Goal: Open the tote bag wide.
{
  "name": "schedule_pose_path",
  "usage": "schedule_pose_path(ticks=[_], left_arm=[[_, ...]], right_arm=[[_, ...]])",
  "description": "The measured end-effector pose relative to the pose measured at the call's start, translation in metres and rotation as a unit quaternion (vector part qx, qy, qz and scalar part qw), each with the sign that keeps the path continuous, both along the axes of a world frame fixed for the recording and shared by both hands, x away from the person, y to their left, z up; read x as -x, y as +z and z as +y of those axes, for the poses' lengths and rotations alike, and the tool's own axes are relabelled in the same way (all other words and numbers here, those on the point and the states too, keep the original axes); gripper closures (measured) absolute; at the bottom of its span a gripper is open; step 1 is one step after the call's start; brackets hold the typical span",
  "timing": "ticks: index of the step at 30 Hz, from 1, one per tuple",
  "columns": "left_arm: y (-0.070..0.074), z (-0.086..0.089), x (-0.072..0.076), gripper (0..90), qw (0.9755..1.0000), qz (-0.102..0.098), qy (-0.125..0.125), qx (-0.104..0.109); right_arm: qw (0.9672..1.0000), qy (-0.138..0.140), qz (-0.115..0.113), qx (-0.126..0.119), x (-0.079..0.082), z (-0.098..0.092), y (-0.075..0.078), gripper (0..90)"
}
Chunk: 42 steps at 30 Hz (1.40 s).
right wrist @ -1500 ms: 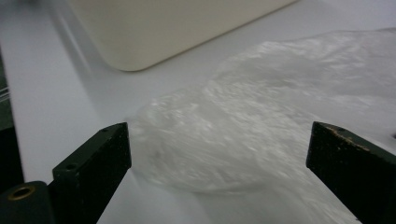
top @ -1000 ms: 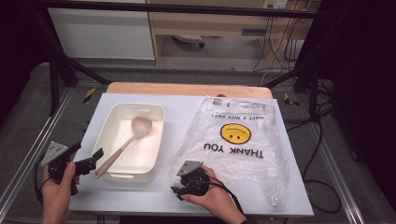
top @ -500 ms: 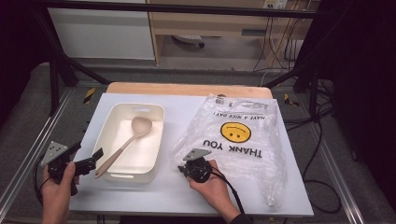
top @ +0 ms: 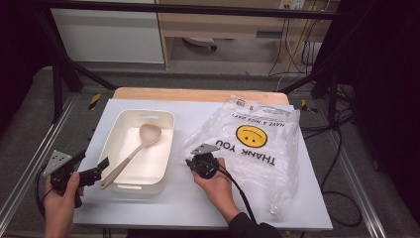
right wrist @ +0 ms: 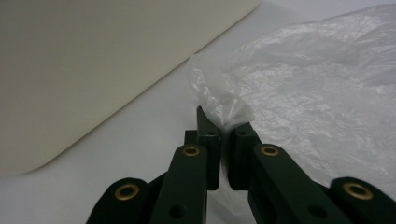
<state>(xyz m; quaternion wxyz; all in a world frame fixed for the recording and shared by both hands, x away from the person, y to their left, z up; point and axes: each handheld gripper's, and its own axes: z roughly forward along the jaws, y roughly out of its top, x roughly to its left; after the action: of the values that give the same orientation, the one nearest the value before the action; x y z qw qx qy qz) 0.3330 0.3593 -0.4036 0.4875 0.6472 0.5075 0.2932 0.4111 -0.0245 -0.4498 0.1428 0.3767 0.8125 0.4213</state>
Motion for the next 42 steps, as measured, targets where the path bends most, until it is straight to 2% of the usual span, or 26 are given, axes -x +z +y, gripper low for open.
schedule_pose_path(ticks=[5,7,10,13,14,15,17,19,21,26,28,32,38,42], left_arm=[[0.000,0.001,0.000,6.6,1.0000,0.000,0.000,0.001],[0.000,0.001,0.000,6.6,1.0000,0.000,0.000,0.001],[0.000,0.000,0.000,6.6,1.0000,-0.002,0.000,0.003],[0.000,0.001,0.000,6.6,1.0000,-0.001,0.000,0.002],[0.000,0.001,0.000,6.6,1.0000,-0.001,0.000,0.002],[0.000,0.000,0.000,6.6,1.0000,-0.001,0.001,0.002],[0.000,0.000,0.001,6.6,1.0000,-0.001,0.000,0.001],[0.000,0.000,0.001,6.6,1.0000,-0.001,0.001,0.000],[0.000,0.000,0.001,6.6,1.0000,0.000,0.001,-0.001],[0.000,0.001,0.001,6.3,1.0000,-0.002,0.003,0.000],[0.000,0.001,0.001,6.2,1.0000,-0.001,0.004,0.000],[-0.001,0.000,0.001,6.1,1.0000,0.000,0.005,-0.004],[-0.001,0.000,0.001,6.0,0.9999,0.000,0.010,-0.003],[-0.001,0.000,0.001,6.0,1.0000,0.000,0.009,-0.003]], right_arm=[[0.9998,-0.016,0.009,0.011,-0.014,0.010,-0.001,86.6],[0.9997,-0.020,0.011,0.011,-0.016,0.014,-0.002,83.3],[0.9995,-0.027,0.011,0.008,-0.015,0.017,0.000,64.5],[0.9995,-0.024,0.018,0.011,-0.007,0.018,0.007,47.4],[0.9995,-0.024,0.018,0.011,-0.007,0.018,0.007,47.4],[0.9996,-0.020,0.013,0.015,0.000,0.018,0.014,33.6],[0.9997,-0.016,0.000,0.020,0.007,0.014,0.023,25.2],[0.9996,-0.012,-0.002,0.024,0.012,0.008,0.032,19.1],[0.9997,-0.003,-0.004,0.024,0.015,-0.001,0.039,16.1],[0.9999,-0.006,-0.002,0.009,0.017,-0.033,0.054,11.3],[0.9999,-0.005,-0.010,0.007,0.016,-0.047,0.059,11.1],[0.9997,-0.020,-0.015,0.000,0.008,-0.080,0.064,9.2],[0.9991,-0.028,-0.028,-0.012,0.003,-0.128,0.070,7.0],[0.9992,-0.027,-0.030,-0.004,-0.002,-0.151,0.067,6.2]])
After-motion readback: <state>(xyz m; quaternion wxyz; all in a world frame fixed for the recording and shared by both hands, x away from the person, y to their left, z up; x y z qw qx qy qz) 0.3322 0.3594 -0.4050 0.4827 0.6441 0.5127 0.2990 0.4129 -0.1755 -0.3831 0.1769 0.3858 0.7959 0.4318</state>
